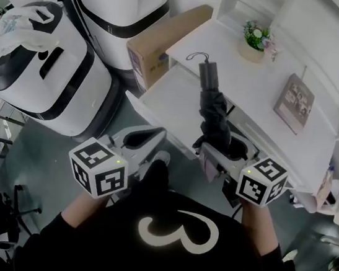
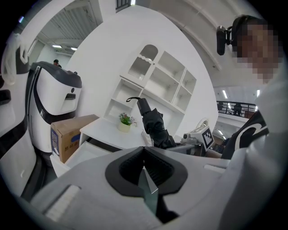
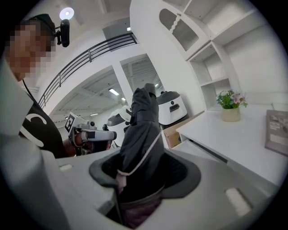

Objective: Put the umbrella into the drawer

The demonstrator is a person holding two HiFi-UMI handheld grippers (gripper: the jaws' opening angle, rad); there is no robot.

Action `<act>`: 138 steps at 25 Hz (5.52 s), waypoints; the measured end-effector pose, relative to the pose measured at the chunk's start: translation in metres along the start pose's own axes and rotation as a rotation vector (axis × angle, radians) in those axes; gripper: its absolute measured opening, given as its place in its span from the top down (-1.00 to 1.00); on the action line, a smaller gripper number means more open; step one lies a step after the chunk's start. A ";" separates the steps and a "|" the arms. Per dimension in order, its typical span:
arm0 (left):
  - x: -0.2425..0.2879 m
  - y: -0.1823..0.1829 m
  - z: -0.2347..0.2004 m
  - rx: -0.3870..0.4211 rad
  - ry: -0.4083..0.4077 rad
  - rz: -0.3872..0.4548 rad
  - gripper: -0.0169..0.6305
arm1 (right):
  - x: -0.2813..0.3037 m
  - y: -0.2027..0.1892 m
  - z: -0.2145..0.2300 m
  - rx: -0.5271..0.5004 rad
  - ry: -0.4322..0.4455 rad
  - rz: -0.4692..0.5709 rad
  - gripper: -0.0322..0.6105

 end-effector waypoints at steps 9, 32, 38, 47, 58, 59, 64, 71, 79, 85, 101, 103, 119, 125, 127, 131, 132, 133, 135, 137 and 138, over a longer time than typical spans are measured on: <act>0.038 0.013 -0.081 -0.065 0.013 -0.049 0.92 | 0.078 0.011 0.050 -0.009 -0.039 -0.114 0.20; 0.100 0.002 -0.187 -0.146 0.073 -0.189 0.92 | 0.201 -0.066 0.165 -0.067 -0.101 -0.483 0.20; 0.101 -0.012 -0.195 -0.158 0.087 -0.221 0.92 | 0.222 -0.096 0.183 -0.100 -0.089 -0.583 0.20; 0.098 -0.021 -0.212 -0.187 0.100 -0.236 0.92 | 0.253 -0.138 0.202 -0.158 -0.079 -0.745 0.20; 0.097 -0.031 -0.232 -0.221 0.108 -0.254 0.92 | 0.282 -0.174 0.217 -0.169 -0.105 -0.862 0.20; 0.097 -0.032 -0.233 -0.223 0.108 -0.254 0.92 | 0.285 -0.178 0.218 -0.176 -0.109 -0.878 0.20; 0.095 -0.034 -0.240 -0.235 0.120 -0.251 0.92 | 0.298 -0.190 0.222 -0.228 -0.108 -0.933 0.20; 0.089 -0.034 -0.246 -0.243 0.134 -0.236 0.92 | 0.307 -0.200 0.227 -0.280 -0.094 -0.982 0.16; 0.084 -0.036 -0.247 -0.247 0.145 -0.227 0.92 | 0.302 -0.204 0.227 -0.206 -0.091 -1.040 -0.01; 0.080 -0.034 -0.230 -0.234 0.125 -0.210 0.92 | 0.276 -0.182 0.215 -0.138 -0.095 -0.935 -0.13; 0.066 -0.012 -0.106 -0.105 0.005 -0.109 0.92 | 0.108 -0.013 0.089 0.053 -0.032 -0.061 0.50; 0.063 -0.008 -0.087 -0.082 -0.013 -0.089 0.92 | 0.085 -0.004 0.069 0.031 -0.014 -0.004 0.58; 0.027 0.032 0.029 0.063 -0.135 0.043 0.92 | -0.031 0.042 -0.024 -0.151 0.028 0.205 0.89; 0.022 0.028 0.043 0.070 -0.146 0.052 0.92 | -0.047 0.041 -0.034 -0.162 0.016 0.225 0.89; 0.022 0.027 0.047 0.072 -0.153 0.054 0.92 | -0.051 0.040 -0.036 -0.163 0.014 0.226 0.89; 0.022 0.024 0.054 0.076 -0.166 0.054 0.92 | -0.056 0.036 -0.040 -0.171 0.015 0.222 0.89; 0.022 0.024 0.054 0.077 -0.167 0.052 0.92 | -0.056 0.035 -0.041 -0.172 0.015 0.218 0.89; 0.021 0.023 0.055 0.077 -0.168 0.052 0.92 | -0.057 0.034 -0.042 -0.172 0.014 0.214 0.89; 0.021 0.023 0.056 0.075 -0.170 0.052 0.92 | -0.058 0.032 -0.043 -0.173 0.012 0.209 0.89; 0.021 0.021 0.057 0.073 -0.172 0.052 0.92 | -0.060 0.030 -0.044 -0.172 0.008 0.207 0.89; 0.021 0.021 0.058 0.073 -0.174 0.052 0.92 | -0.061 0.029 -0.045 -0.171 0.006 0.206 0.89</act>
Point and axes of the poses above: the fingertips, and each gripper's own axes: x forward along the fingers, z to its right, y out of its top, the point moved 9 cm from there along -x, backward along the fingers, and after that the axes turned 7 degrees about z, right-handed, at the moved point
